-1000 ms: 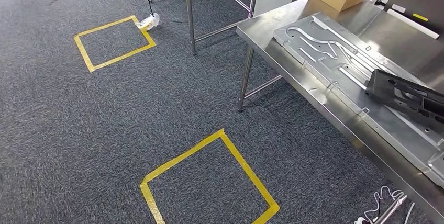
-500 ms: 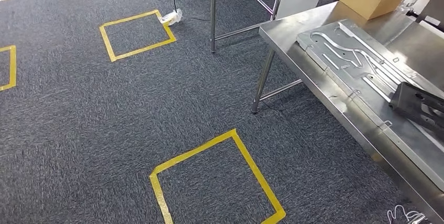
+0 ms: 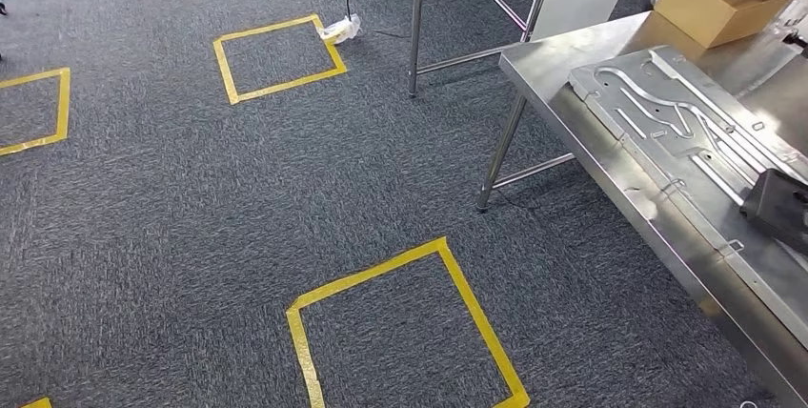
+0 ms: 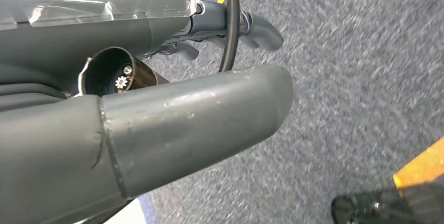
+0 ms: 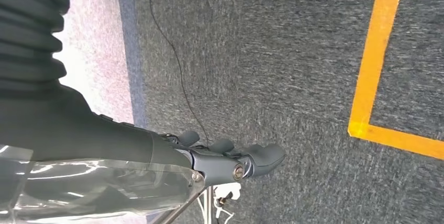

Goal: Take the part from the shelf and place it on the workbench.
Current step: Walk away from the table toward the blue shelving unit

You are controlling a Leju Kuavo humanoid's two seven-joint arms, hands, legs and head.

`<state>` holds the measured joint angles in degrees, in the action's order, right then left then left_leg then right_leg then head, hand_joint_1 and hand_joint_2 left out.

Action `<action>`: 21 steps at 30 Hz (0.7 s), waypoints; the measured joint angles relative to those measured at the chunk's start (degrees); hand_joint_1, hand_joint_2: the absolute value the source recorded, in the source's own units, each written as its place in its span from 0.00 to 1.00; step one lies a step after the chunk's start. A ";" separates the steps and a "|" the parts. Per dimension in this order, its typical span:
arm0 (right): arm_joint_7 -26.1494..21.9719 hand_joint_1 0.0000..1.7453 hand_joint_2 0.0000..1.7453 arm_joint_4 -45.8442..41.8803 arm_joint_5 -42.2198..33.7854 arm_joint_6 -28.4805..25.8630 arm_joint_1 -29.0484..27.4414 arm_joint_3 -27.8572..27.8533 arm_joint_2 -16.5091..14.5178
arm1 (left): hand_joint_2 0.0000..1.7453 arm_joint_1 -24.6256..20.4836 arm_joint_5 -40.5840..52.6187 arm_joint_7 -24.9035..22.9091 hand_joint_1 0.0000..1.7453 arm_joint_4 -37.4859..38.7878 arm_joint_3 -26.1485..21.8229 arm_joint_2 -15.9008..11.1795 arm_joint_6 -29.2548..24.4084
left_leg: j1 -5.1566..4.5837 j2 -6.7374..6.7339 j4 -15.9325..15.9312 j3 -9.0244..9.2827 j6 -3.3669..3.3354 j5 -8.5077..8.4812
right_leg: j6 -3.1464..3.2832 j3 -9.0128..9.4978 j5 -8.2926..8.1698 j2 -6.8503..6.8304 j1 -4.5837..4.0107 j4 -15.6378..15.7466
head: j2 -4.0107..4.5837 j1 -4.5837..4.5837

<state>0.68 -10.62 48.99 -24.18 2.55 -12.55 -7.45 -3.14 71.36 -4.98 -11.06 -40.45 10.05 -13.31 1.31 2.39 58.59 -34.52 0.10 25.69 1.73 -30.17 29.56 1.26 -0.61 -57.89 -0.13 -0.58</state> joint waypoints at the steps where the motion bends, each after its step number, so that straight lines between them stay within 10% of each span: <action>1: -0.15 0.00 0.00 0.00 0.01 0.01 0.04 0.00 -0.09 | 0.00 0.05 -0.04 0.02 0.00 0.00 -0.08 -0.02 0.01 | -0.04 -0.23 0.09 -0.05 0.27 0.16 | 0.14 0.20 -0.36 -0.21 0.15 0.59 | 0.00 -0.01; 5: -0.41 0.00 0.00 0.00 0.05 0.00 -0.28 -0.02 -0.27 | 0.00 0.14 -0.09 0.08 0.00 0.00 -0.43 -0.14 0.06 | -0.18 -1.56 9.79 -4.16 0.89 6.25 | 0.71 0.43 -1.33 -1.29 0.40 1.84 | 0.00 -0.06; 7: -0.48 0.00 0.50 0.00 0.04 0.01 -0.29 -0.05 -0.32 | 0.00 0.21 0.07 0.08 0.00 0.00 -0.44 -0.20 0.12 | -0.16 -1.73 14.83 -6.14 1.17 7.79 | 0.73 0.07 -1.26 -1.70 0.27 1.41 | 0.00 -0.05; 9: -0.28 0.00 1.00 0.00 0.01 0.01 -0.25 -0.17 -0.39 | 0.00 0.27 0.40 0.05 0.00 0.00 -0.44 -0.22 0.14 | -0.15 -2.10 11.77 -4.10 1.27 5.25 | 0.64 -0.04 -0.94 -2.08 0.31 0.84 | 0.00 -0.06; 13: 0.40 0.00 1.00 0.00 0.08 -0.07 -0.39 -0.33 -0.47 | 0.00 -0.14 1.02 -0.06 0.00 0.00 -0.44 -0.25 0.13 | -0.71 -4.81 0.56 1.50 0.47 1.74 | -0.16 -0.28 0.00 -3.06 -0.09 -0.45 | 0.00 0.00; 20: 0.46 0.00 1.00 0.00 0.25 -0.16 -0.39 -0.35 -0.49 | 0.00 -0.16 1.23 -0.15 0.00 -0.01 -0.43 -0.23 0.13 | -0.77 -3.93 0.16 1.46 -0.50 1.57 | -0.65 -0.34 0.34 -3.76 -0.16 -0.73 | 0.00 0.04; 21: 0.48 0.00 1.00 0.00 0.31 -0.20 -0.35 -0.36 -0.49 | 0.00 -0.10 1.30 -0.18 0.00 -0.01 -0.43 -0.24 0.12 | -0.72 -3.18 -0.11 1.36 -0.98 1.29 | -1.09 -2.02 2.59 -3.29 0.06 -4.59 | 0.00 0.03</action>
<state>1.16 -10.62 49.30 -24.39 2.21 -12.91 -7.94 -3.24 72.66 -5.16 -11.07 -40.88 9.81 -13.19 0.59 -0.79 58.48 -33.15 -0.89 26.97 0.64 -32.19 32.14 -2.03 -0.55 -62.47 -0.13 -0.55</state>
